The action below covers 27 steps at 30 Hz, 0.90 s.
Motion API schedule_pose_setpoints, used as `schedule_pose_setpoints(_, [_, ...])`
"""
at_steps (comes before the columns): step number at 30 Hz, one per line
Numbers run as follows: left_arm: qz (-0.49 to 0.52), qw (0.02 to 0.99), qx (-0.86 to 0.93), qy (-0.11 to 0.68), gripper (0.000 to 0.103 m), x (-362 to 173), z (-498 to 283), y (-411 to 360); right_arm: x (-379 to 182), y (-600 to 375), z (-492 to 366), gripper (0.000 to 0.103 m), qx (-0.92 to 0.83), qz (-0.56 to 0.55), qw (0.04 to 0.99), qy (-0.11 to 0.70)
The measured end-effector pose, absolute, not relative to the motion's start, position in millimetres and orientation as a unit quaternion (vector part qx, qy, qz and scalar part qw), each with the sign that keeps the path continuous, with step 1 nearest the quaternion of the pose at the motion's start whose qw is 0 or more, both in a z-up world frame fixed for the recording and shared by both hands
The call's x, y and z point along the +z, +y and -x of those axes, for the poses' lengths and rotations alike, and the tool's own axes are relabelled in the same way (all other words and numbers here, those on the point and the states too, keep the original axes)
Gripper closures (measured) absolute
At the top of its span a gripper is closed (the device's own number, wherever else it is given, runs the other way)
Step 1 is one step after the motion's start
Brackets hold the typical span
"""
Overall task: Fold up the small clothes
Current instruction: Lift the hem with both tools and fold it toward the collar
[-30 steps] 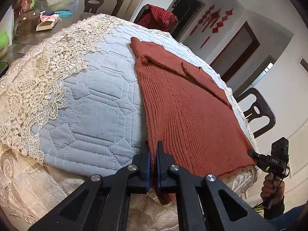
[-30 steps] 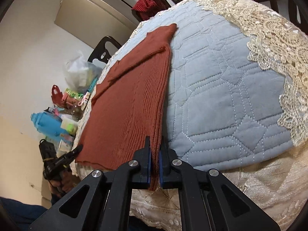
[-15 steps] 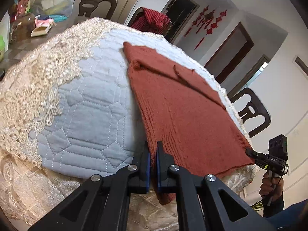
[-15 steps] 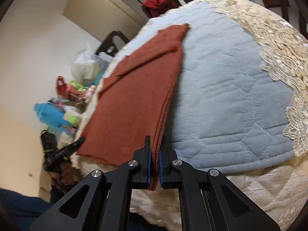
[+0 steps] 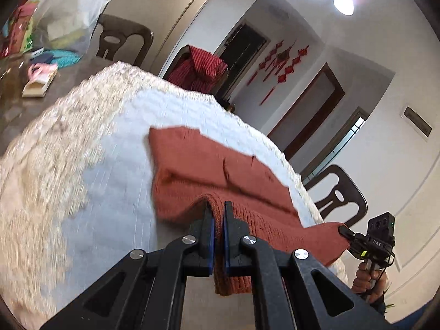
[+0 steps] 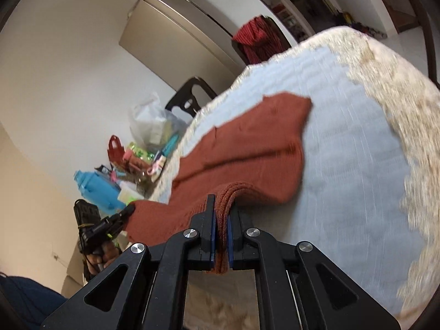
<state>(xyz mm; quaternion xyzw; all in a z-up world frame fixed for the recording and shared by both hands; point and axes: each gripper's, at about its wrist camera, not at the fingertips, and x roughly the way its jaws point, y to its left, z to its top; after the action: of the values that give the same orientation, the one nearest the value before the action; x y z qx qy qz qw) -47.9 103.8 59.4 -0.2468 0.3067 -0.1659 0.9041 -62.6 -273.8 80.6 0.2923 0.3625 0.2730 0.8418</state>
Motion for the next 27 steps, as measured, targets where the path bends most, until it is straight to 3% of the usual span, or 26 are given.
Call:
schedule_pose_setpoints(9, [0.256, 0.909, -0.157, 0.289, 0.097, 76, -28, 104, 96, -279, -6, 0.097, 0.28, -0.305, 0.845, 0.339])
schedule_pose_setpoints(21, [0.283, 0.869, -0.099, 0.394, 0.097, 15, -123, 108, 40, -286, -102, 0.097, 0.224, -0.374, 0.8, 0.412])
schedule_pose_setpoints(27, [0.286, 0.87, -0.102, 0.388, 0.097, 20, -132, 105, 38, -284, -118, 0.097, 0.217, -0.386, 0.792, 0.419])
